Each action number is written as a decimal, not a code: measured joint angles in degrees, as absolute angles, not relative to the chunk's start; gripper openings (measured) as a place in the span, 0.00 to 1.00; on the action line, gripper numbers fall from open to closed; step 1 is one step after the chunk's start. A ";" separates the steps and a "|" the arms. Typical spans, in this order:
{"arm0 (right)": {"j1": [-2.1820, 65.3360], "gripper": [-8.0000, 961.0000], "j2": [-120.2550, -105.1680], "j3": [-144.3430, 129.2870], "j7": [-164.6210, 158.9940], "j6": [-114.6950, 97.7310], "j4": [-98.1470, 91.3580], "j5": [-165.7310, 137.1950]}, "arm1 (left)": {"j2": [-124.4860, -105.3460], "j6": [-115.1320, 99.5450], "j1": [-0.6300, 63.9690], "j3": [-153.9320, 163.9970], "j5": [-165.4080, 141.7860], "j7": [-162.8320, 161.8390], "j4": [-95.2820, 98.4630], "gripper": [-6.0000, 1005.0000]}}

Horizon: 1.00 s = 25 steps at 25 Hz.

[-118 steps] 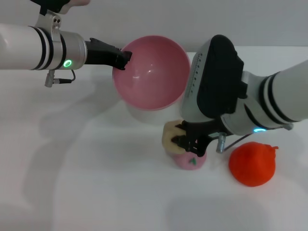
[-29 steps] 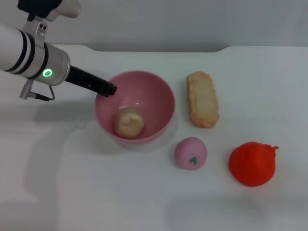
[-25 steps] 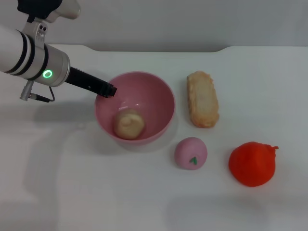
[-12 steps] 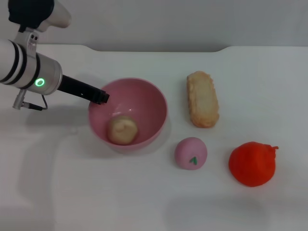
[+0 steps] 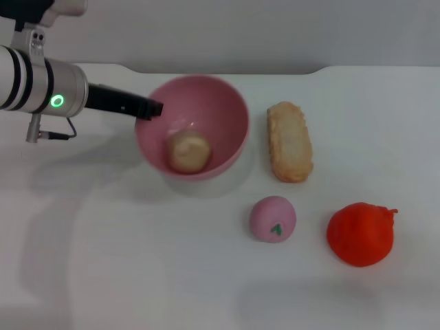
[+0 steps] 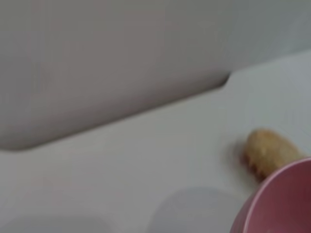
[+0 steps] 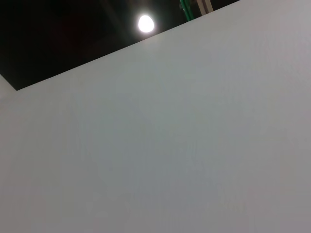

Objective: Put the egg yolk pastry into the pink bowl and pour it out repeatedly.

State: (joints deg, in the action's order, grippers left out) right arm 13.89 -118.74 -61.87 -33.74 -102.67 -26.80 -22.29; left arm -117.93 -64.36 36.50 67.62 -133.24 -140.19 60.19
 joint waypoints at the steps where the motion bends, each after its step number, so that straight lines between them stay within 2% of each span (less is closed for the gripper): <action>1: 13.89 0.71 -118.74 -61.87 -33.74 -102.67 -26.80 -22.30 | -117.93 -64.36 36.50 67.62 -133.24 -140.19 60.19 0.05; 25: 14.81 0.71 -118.56 -61.29 -33.75 -102.11 -26.87 -22.25 | -118.04 -57.63 36.04 73.84 -126.63 -136.82 59.96 0.05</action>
